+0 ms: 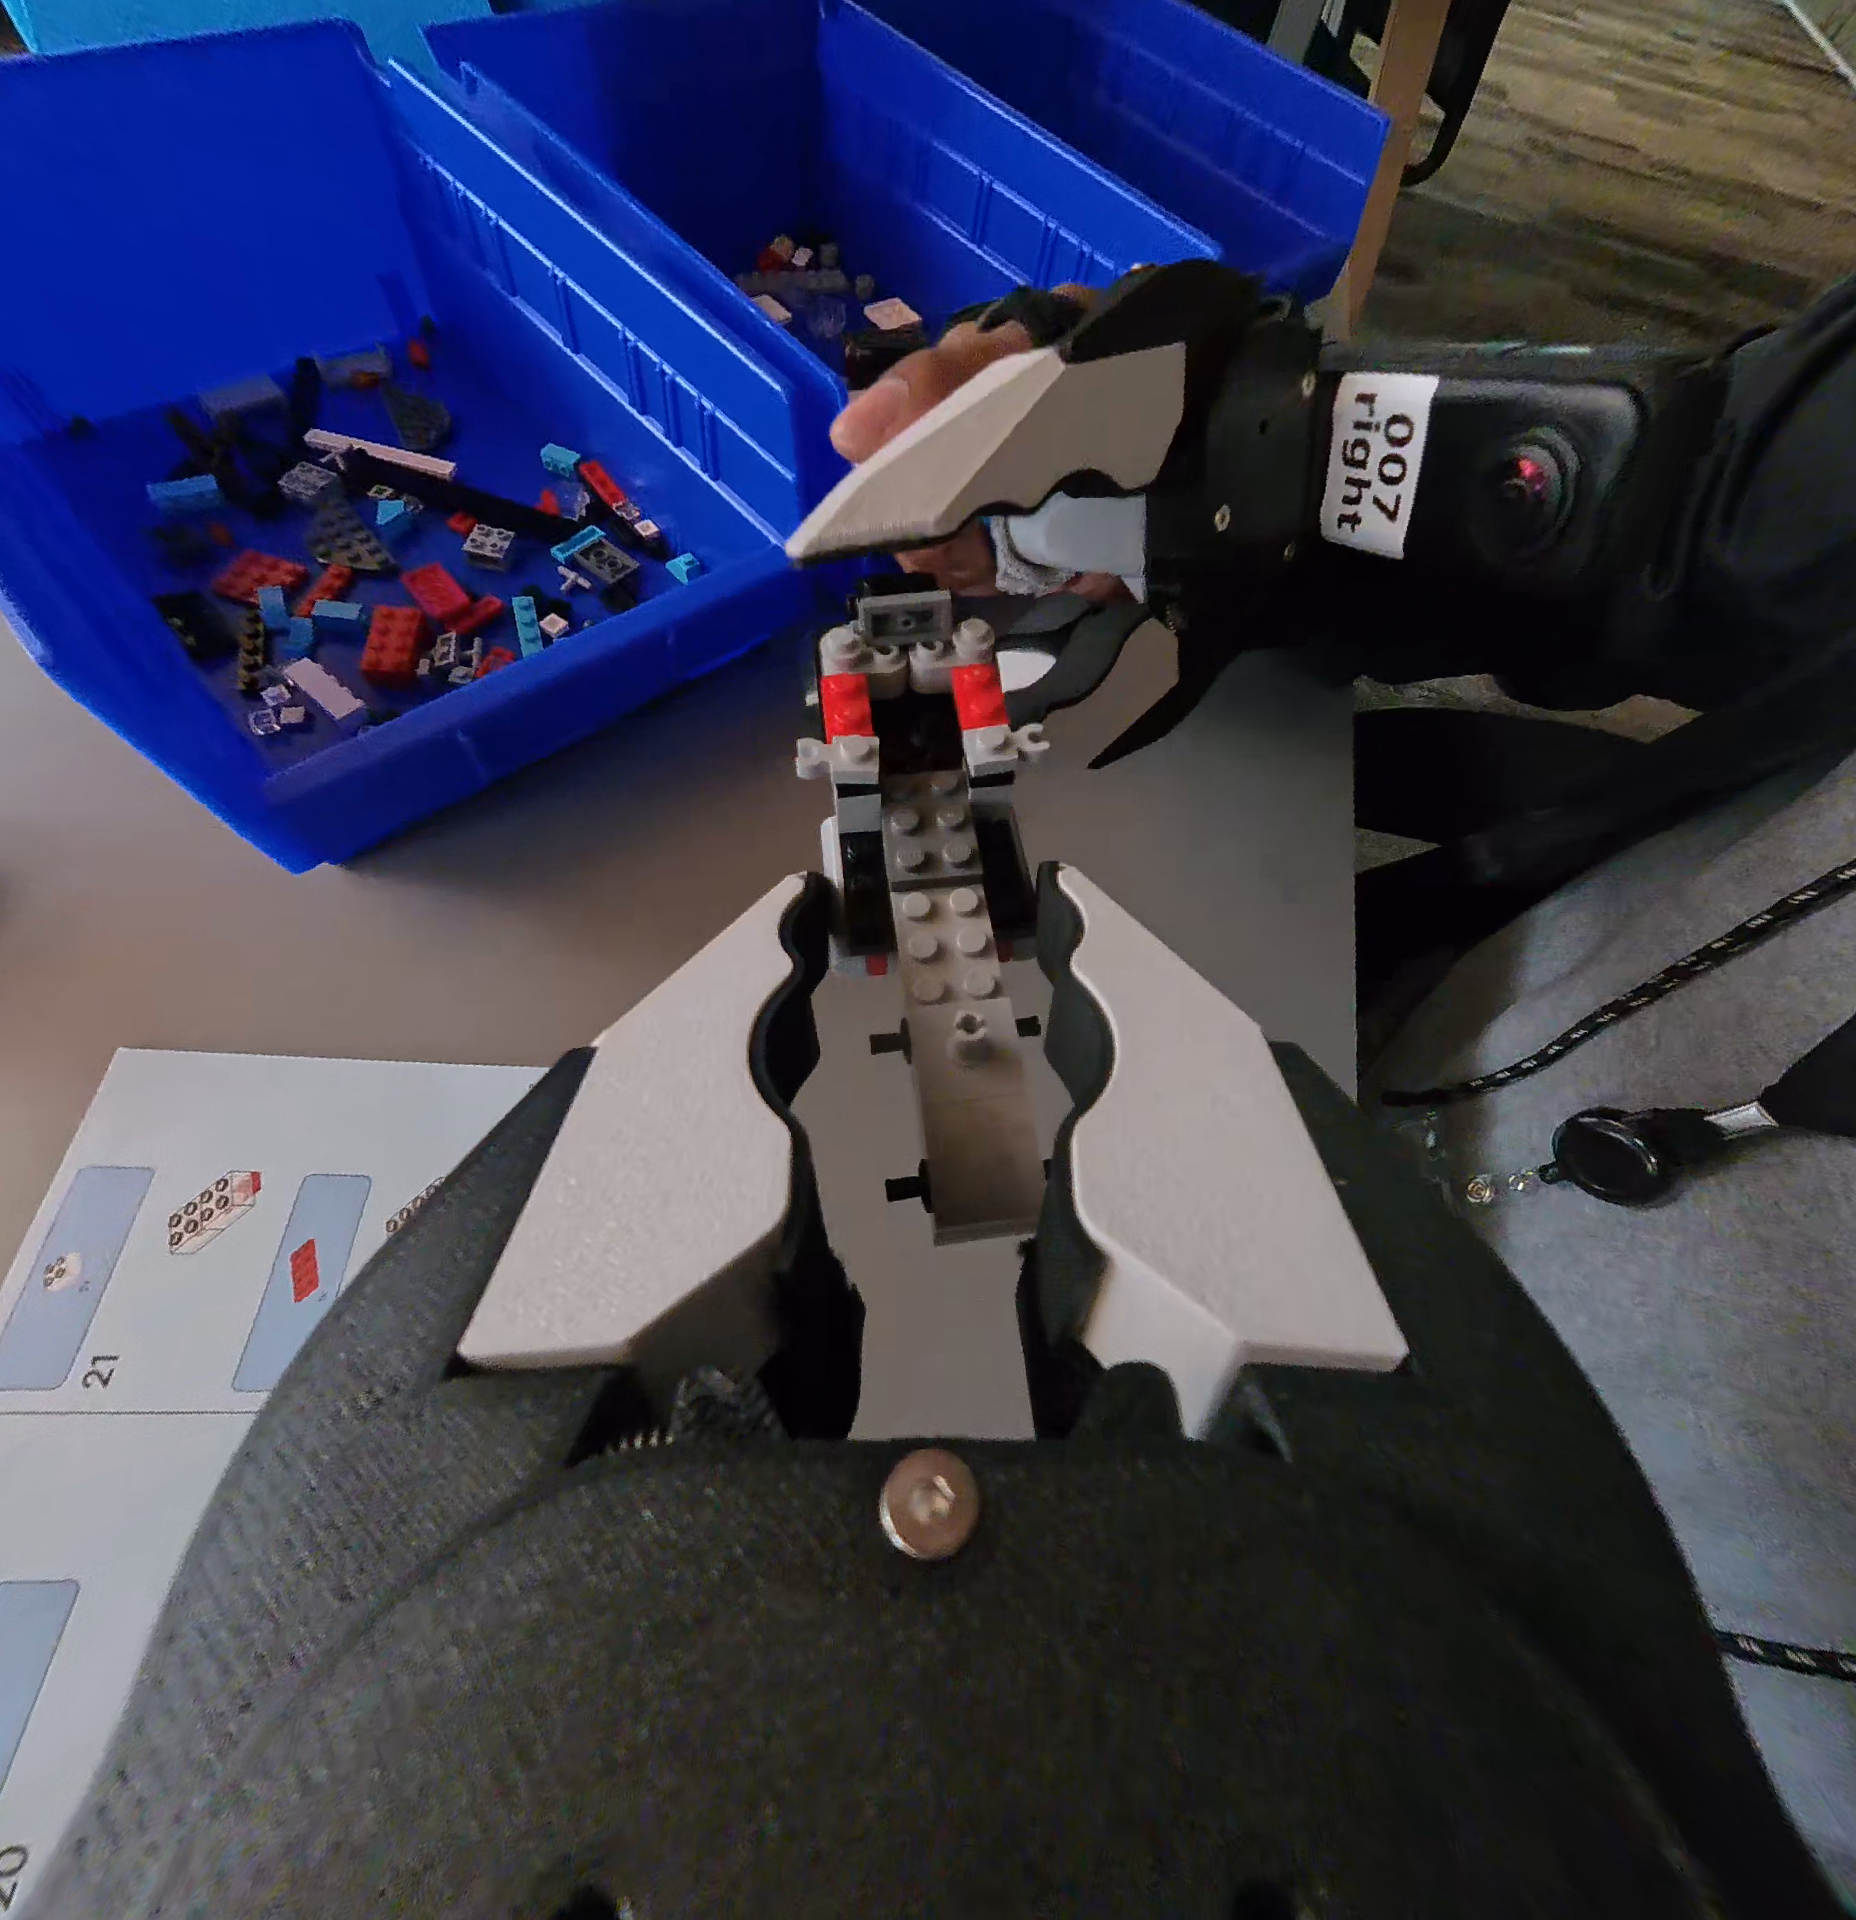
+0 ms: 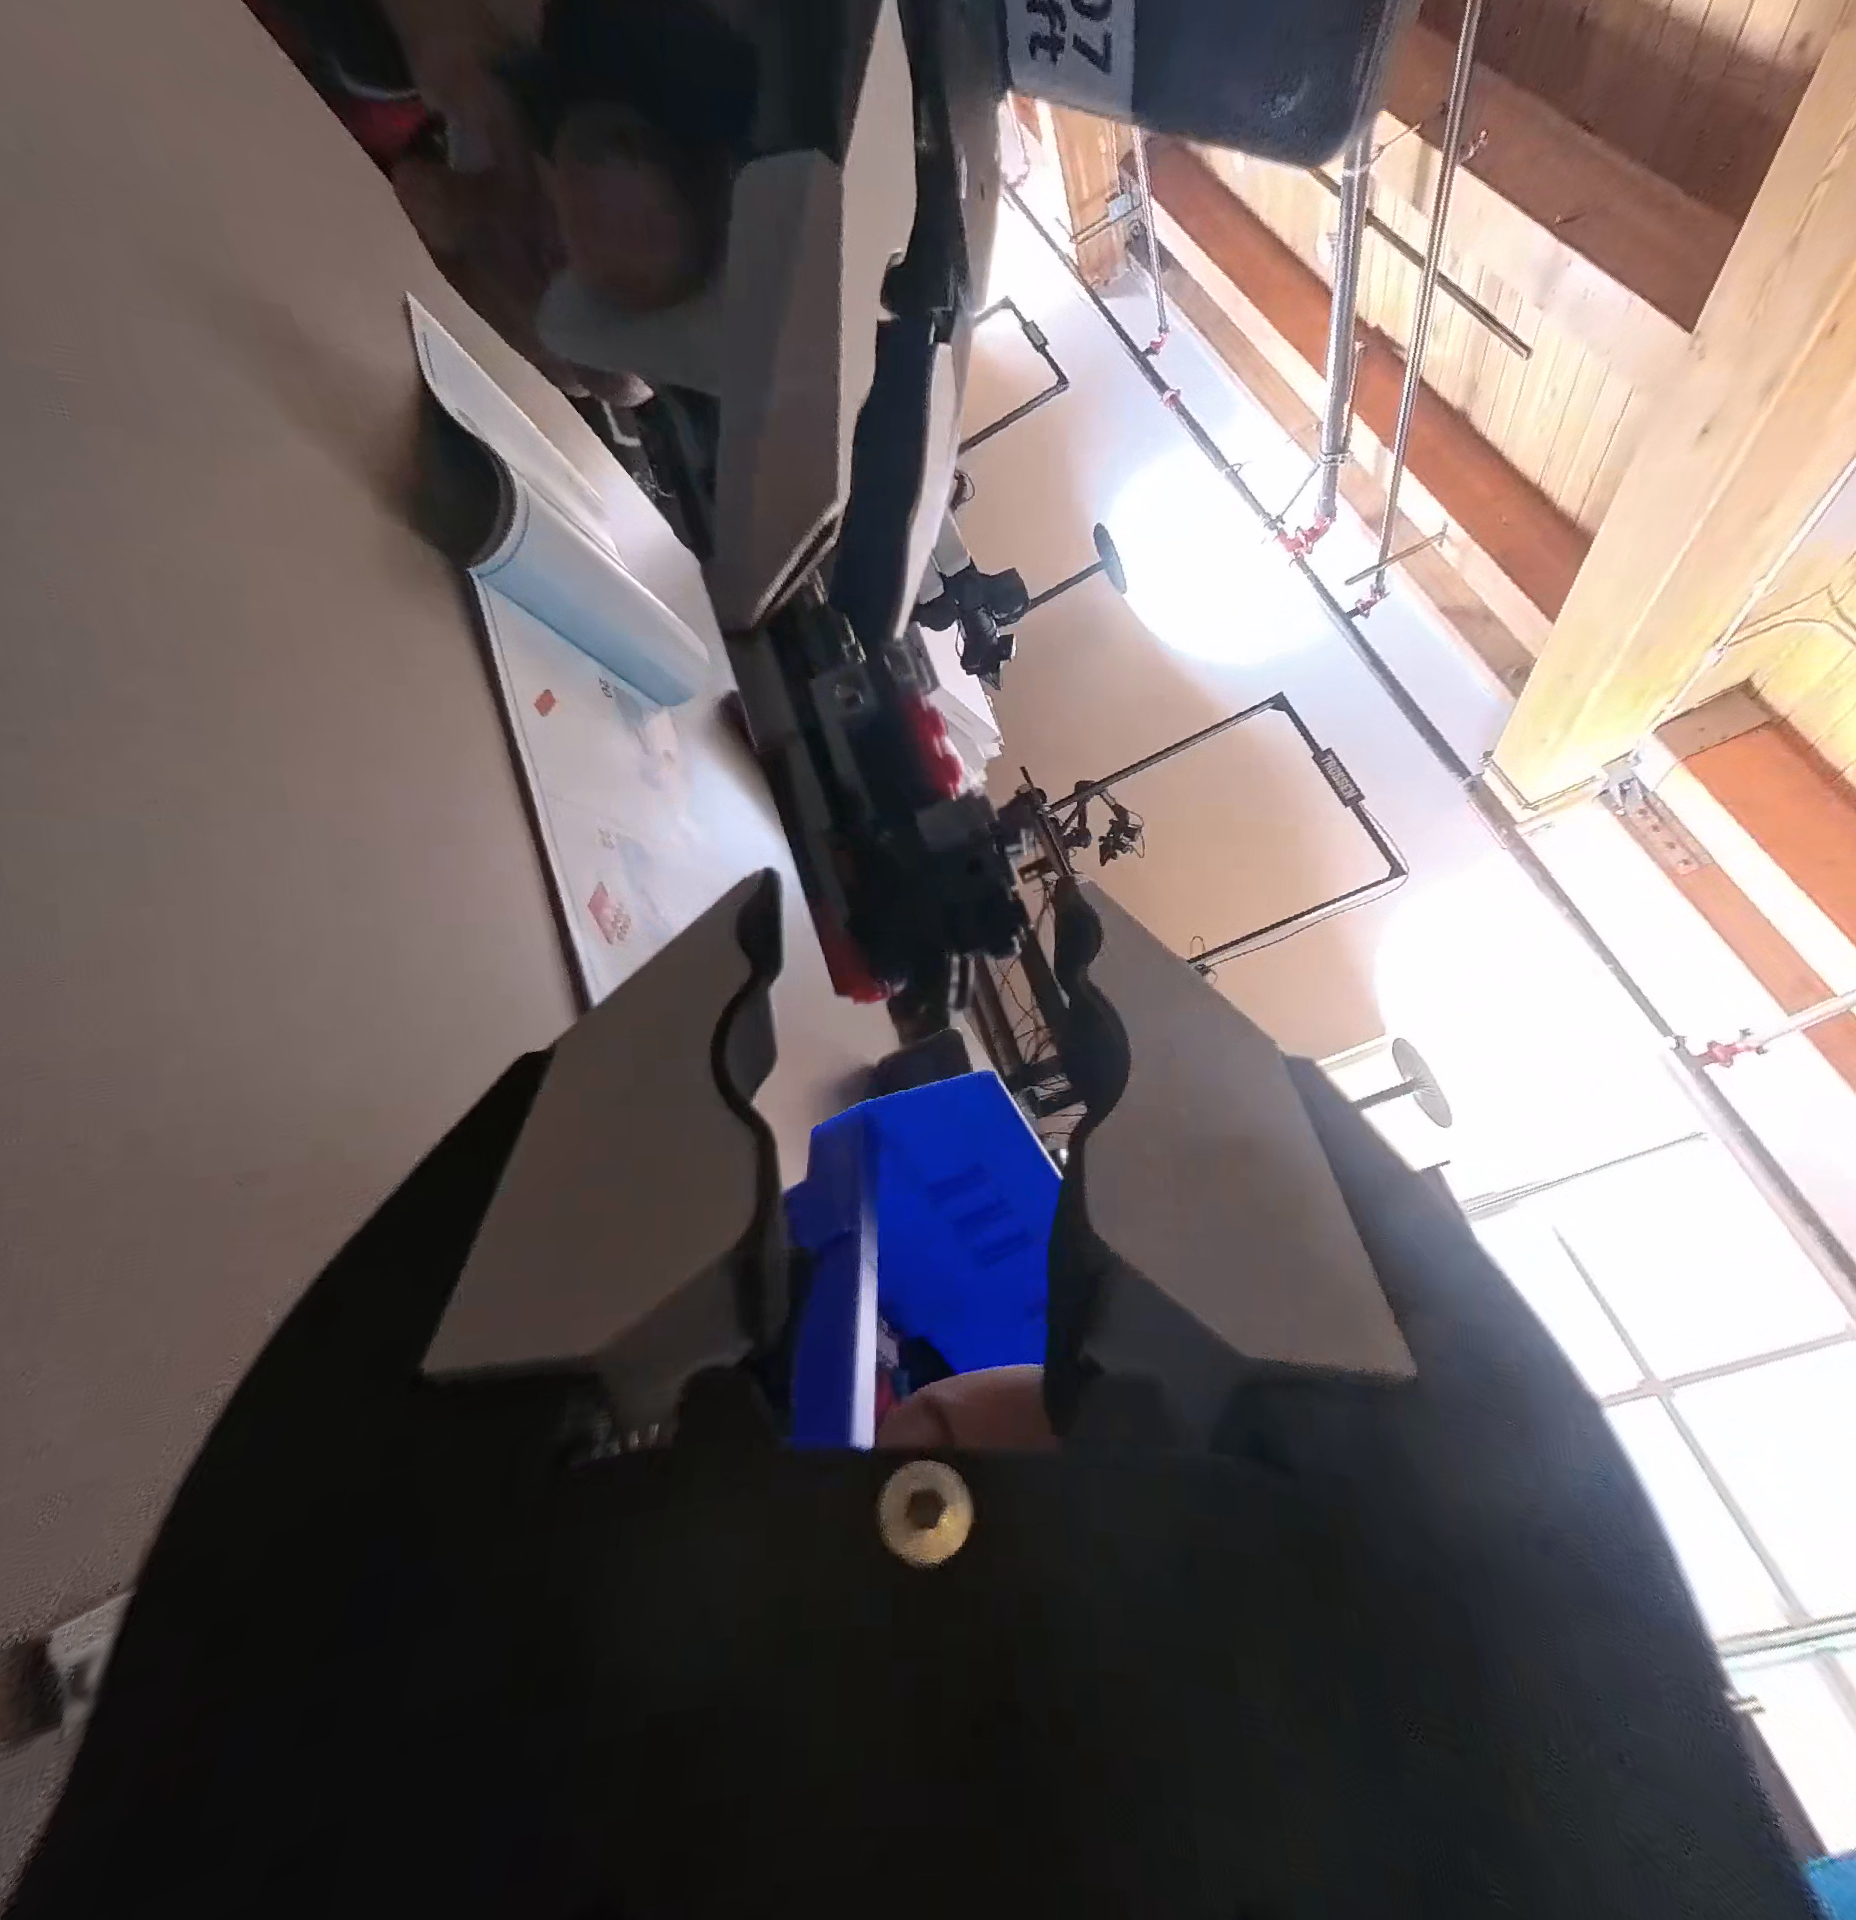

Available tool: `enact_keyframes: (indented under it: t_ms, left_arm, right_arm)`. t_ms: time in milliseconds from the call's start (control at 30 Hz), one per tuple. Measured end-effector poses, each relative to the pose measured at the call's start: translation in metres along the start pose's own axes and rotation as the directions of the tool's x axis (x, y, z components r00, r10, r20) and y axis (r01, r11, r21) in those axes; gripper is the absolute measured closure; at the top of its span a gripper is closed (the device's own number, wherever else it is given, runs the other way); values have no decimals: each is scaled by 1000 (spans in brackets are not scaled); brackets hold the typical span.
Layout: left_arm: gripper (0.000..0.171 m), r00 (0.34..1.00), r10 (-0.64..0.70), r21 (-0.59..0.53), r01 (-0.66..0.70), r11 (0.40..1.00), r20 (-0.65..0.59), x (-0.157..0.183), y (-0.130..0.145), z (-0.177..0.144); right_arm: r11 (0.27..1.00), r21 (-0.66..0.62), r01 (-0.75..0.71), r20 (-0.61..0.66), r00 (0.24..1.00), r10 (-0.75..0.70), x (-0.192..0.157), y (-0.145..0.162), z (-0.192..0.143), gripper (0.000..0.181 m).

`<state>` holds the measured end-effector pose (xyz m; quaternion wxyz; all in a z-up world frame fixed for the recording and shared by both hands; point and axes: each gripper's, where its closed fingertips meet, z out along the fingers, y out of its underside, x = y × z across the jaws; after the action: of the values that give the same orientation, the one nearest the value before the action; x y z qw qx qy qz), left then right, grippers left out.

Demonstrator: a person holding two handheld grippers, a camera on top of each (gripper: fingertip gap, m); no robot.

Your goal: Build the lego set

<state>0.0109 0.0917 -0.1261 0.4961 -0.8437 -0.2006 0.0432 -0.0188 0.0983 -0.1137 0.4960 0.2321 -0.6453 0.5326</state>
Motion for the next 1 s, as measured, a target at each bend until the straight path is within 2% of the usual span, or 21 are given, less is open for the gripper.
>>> enact_keyframes:
  t_ms: [133, 333, 467, 667, 800, 900, 1000]
  left_arm:
    - [132, 1000, -2, 1, 2, 1000, 1, -3, 0, 2]
    - [131, 1000, 3, -6, -3, 1000, 6, -6, -2, 4]
    - [130, 1000, -7, 31, 7, 999, -1, -6, -9, 2]
    - [121, 999, -34, 103, 33, 994, 1, -9, -17, -2]
    - [106, 997, -66, 143, 60, 988, 31, -17, -18, -4]
    - [98, 981, -192, 258, 181, 949, 17, -26, -25, -15]
    - [88, 913, -386, 391, 407, 826, -134, -29, -30, -27]
  right_arm:
    - [999, -15, 30, -14, 999, -30, 1, 2, 1, 136]
    - [997, -25, 67, -33, 997, -67, 3, 6, 1, 138]
    - [997, -17, 73, -60, 995, -74, 8, 5, 0, 138]
    - [995, -7, 100, -64, 993, -100, 9, 2, 1, 139]
    - [991, -12, 130, -78, 988, -130, 12, 5, 2, 139]
    - [991, -10, 135, -88, 987, -136, 16, 5, 2, 139]
    - [990, -10, 137, -96, 986, -138, 19, 6, 2, 138]
